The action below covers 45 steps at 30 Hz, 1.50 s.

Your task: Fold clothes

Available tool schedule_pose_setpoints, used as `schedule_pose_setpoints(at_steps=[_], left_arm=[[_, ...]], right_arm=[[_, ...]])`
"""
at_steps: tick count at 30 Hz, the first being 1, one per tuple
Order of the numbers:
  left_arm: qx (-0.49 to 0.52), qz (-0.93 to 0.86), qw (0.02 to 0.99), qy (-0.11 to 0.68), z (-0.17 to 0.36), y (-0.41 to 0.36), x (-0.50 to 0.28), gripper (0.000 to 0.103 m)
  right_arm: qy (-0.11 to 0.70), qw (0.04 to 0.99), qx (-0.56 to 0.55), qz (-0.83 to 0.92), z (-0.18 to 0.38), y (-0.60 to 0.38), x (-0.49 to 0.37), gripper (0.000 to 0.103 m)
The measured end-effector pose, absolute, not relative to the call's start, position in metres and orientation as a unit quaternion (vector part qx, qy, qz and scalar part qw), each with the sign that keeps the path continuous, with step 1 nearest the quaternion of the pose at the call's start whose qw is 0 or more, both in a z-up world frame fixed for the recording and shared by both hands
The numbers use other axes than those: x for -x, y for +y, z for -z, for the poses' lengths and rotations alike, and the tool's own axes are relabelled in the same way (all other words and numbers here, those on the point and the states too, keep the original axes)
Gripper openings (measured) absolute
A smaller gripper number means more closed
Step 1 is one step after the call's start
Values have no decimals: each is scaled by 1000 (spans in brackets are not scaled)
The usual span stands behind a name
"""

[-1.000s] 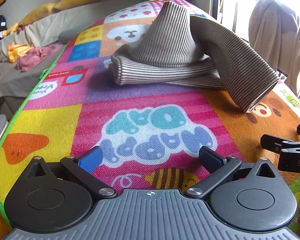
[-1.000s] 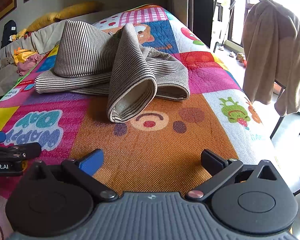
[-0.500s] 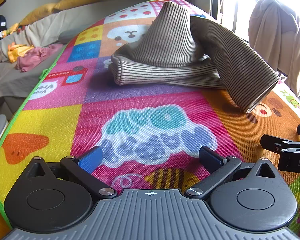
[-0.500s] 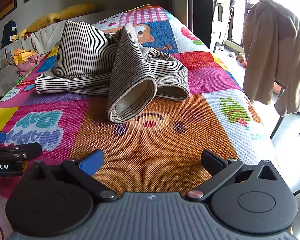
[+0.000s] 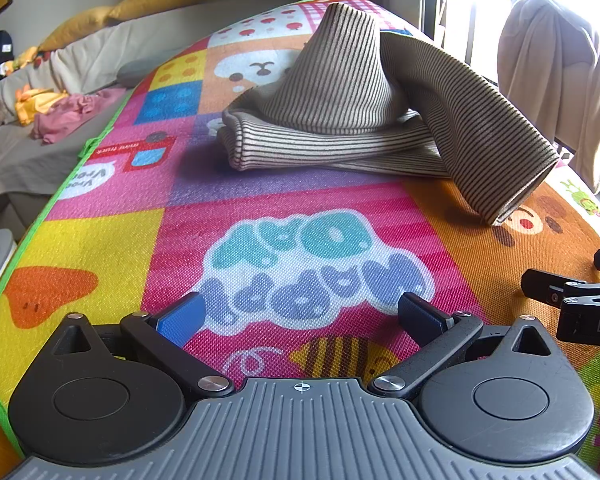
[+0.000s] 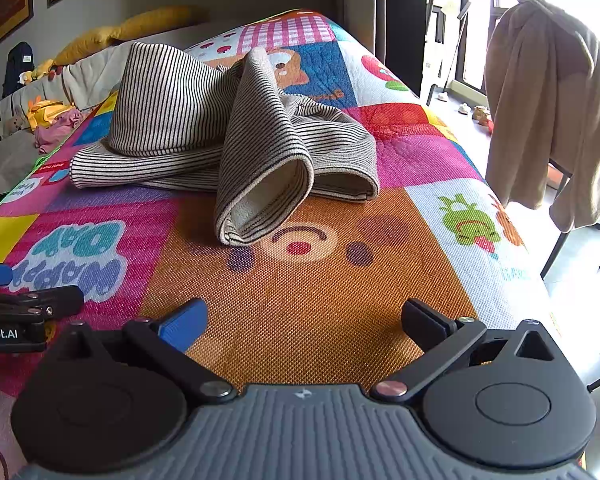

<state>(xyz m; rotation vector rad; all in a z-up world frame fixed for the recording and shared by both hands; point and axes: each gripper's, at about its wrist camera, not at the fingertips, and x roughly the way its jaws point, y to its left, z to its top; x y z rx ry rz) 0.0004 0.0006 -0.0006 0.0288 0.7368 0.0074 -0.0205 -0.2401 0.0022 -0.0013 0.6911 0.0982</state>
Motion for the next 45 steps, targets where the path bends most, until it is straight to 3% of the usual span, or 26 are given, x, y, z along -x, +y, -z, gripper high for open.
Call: schedule_pose_setpoints(at_steps=[45], left_arm=[[-20,5,930,366,-3,1,-2,103]], right_arm=[[377,925,13,-57,-8,-239,11,103]])
